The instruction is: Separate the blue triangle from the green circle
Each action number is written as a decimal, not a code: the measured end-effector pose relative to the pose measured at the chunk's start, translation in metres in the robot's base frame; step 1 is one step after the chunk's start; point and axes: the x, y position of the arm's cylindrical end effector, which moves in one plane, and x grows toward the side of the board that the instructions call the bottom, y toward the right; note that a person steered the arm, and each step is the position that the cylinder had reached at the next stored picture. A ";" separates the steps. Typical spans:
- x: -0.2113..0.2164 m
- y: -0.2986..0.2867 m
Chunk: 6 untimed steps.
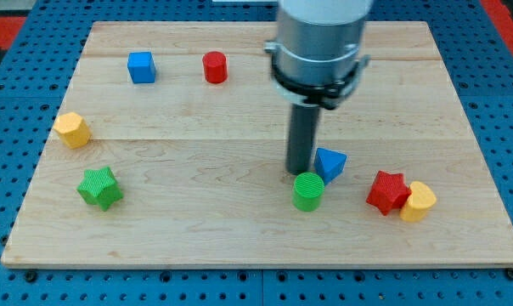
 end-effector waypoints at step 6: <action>-0.076 0.011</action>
